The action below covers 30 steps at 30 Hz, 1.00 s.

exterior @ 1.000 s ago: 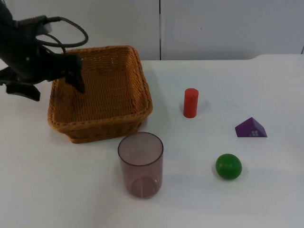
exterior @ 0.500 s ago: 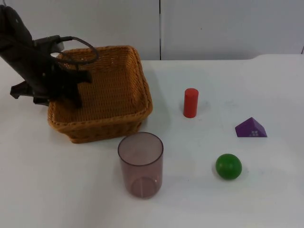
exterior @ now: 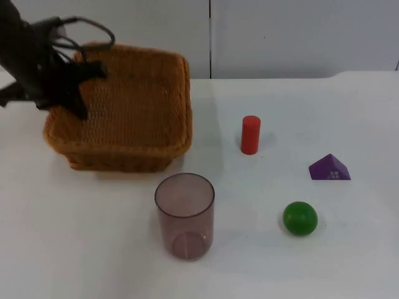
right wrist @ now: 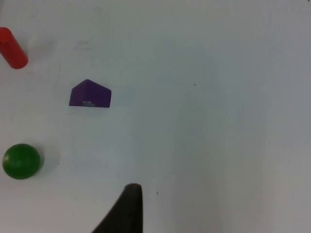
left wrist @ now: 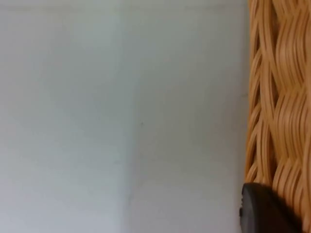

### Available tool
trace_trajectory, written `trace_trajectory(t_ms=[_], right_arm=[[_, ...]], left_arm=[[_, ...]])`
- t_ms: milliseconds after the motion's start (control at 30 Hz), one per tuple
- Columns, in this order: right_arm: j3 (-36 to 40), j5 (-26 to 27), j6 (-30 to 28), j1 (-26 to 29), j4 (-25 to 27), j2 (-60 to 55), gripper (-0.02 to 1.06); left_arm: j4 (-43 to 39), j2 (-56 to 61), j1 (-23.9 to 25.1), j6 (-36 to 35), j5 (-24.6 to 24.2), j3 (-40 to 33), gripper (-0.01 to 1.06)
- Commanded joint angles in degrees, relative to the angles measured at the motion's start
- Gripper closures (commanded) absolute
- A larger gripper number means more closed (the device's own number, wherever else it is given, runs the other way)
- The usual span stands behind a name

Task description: Pick up the basket with the left hand and place the triangular block into the basket with the right hand.

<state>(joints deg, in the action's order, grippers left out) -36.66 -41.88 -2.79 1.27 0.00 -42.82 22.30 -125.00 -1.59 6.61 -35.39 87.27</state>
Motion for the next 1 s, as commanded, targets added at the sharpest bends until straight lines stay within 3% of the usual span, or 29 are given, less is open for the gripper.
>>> trace_trajectory(t_ms=[0,333,533,833,967], right_arm=[[-0.4,1.1,-0.5,0.2,0.0,0.2,-0.01],[-0.4,1.0,-0.5,0.2,0.0,0.2,-0.01],[-0.4,0.6,-0.5,0.2,0.4,0.2,-0.01],[-0.4,-0.3,-0.5,0.2,0.4,0.2,-0.01],[-0.4,-0.5,-0.5,0.2,0.5,0.2,-0.01]], left_arm=[[-0.2,6.6,0.0,-1.8,-3.1,-2.1,1.05],[-0.1,22.7,0.7,-2.4,-4.8,-13.8,1.05],[2.3,32.8,4.0,-0.1,-9.3,-21.2,1.05],[16.5,46.1,12.2,15.6,-15.1,-38.0,1.05],[16.2,51.0,13.7,17.4,-15.9,-44.0,1.05]])
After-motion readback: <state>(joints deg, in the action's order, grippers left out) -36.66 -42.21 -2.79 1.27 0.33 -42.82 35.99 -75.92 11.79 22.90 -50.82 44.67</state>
